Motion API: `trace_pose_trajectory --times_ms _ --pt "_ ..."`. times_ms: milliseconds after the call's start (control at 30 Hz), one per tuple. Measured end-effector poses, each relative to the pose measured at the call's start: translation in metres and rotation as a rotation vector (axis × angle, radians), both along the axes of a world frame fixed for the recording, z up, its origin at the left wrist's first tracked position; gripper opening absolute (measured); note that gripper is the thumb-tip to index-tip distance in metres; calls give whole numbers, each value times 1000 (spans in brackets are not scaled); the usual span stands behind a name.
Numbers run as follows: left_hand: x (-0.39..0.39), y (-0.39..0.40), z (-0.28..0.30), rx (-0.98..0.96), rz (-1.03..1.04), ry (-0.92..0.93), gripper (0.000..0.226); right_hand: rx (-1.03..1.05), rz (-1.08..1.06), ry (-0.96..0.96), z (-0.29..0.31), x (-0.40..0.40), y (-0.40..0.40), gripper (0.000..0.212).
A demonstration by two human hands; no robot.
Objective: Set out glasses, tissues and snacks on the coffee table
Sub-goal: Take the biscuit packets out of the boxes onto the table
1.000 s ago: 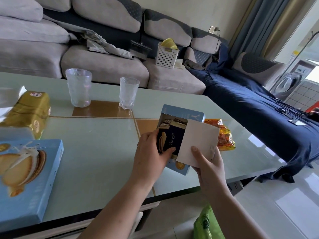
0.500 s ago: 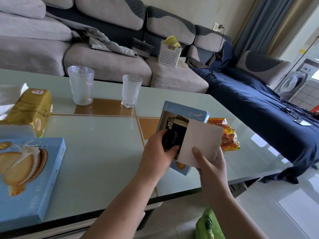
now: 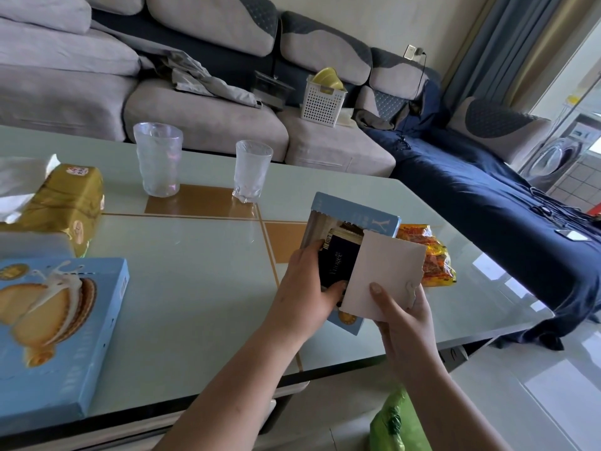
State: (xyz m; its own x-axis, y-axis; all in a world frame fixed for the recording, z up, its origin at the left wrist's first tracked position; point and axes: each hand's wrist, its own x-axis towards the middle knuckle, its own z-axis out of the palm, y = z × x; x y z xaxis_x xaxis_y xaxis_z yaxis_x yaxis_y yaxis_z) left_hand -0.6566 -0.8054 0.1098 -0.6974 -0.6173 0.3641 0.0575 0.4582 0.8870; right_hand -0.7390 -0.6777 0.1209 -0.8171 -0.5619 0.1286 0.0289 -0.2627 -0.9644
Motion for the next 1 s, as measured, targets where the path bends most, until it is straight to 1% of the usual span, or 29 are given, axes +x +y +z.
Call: trace_pose_trajectory --times_ms 67,300,367,433,533,600,667,767,833,900,1000 --pt "0 -2 0 1 -17 -2 60 6 3 -16 0 0 2 93" --pt "7 -2 10 55 -126 35 61 9 29 -60 -3 -7 6 92" --pt "7 -1 10 63 -134 56 57 1 38 -70 -3 -6 6 89" --pt "8 0 11 53 -133 74 53 -9 37 -81 -4 -8 6 78" --pt "8 -4 10 44 -63 81 50 -44 44 -93 -3 -9 7 51" --pt "9 -7 10 42 -6 81 50 -40 47 -110 -3 -9 8 42" --pt "10 -9 10 36 12 89 48 -34 58 -126 -1 -10 8 46" --pt "12 -10 11 60 44 92 46 -12 69 -137 2 -9 7 76" --pt "15 -13 15 138 53 101 43 5 57 -139 3 -9 6 76" --pt "19 -17 20 275 28 135 42 14 49 -158 7 -7 5 71" --pt "26 -29 26 540 11 221 49 26 56 -157 12 -6 3 51"
